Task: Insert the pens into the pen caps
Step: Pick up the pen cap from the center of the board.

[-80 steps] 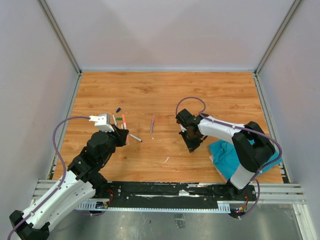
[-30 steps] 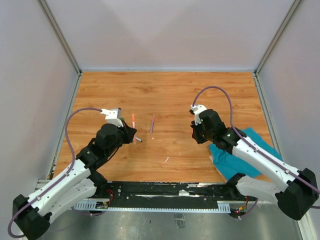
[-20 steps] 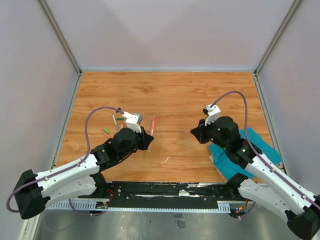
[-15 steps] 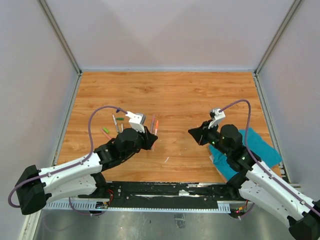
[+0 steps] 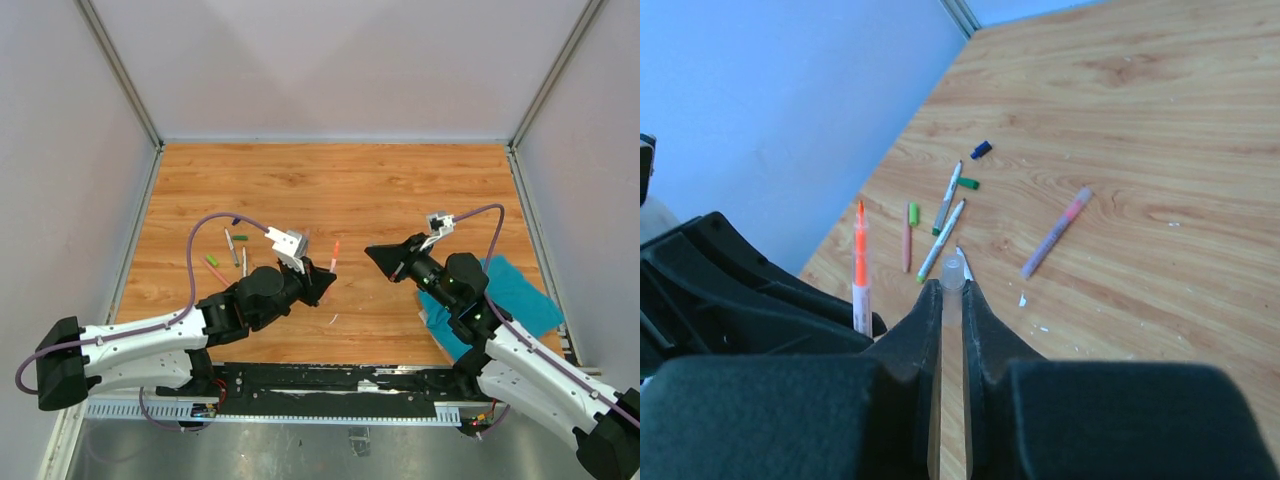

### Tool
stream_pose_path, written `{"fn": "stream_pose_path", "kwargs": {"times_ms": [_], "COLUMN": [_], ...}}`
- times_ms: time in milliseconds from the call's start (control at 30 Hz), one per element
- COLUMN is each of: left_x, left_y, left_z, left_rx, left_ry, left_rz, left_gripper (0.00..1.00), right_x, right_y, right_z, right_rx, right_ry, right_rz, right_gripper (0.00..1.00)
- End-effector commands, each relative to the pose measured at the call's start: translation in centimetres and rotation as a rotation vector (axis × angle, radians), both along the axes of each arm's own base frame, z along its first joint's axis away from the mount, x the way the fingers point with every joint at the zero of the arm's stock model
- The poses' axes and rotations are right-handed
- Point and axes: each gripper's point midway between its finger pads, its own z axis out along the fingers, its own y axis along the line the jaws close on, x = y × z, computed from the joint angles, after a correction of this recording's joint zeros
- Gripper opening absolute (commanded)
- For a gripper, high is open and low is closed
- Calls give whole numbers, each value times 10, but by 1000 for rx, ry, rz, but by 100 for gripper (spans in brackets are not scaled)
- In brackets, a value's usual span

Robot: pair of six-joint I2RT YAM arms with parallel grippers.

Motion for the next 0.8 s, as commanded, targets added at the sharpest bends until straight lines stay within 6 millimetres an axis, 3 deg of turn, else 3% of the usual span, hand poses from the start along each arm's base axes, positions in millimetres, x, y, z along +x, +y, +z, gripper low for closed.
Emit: {"fn": "stream_pose_path", "kwargs": {"times_ms": [0, 133, 400, 767], "left_x": [-5, -13, -26, -17], "left_y": [-10, -15, -26, -25], "left_z": [24, 28, 33, 34], "left_rx": [-80, -101, -117, -78], "left_ry": [-75, -112, -148, -110], "left_rz": [-20, -63, -164, -90], "left_gripper": [0, 0, 0, 0], "right_x": [-1, -3, -19, -19], "right_y": [-3, -1, 21, 26], "right_z": [37, 60, 102, 109], "right_rx": [100, 154, 278, 293], "right_ry": [-105, -160, -224, -246], "right_rz": [-1, 16, 176, 202], "right_gripper": [1, 1, 1, 1]}}
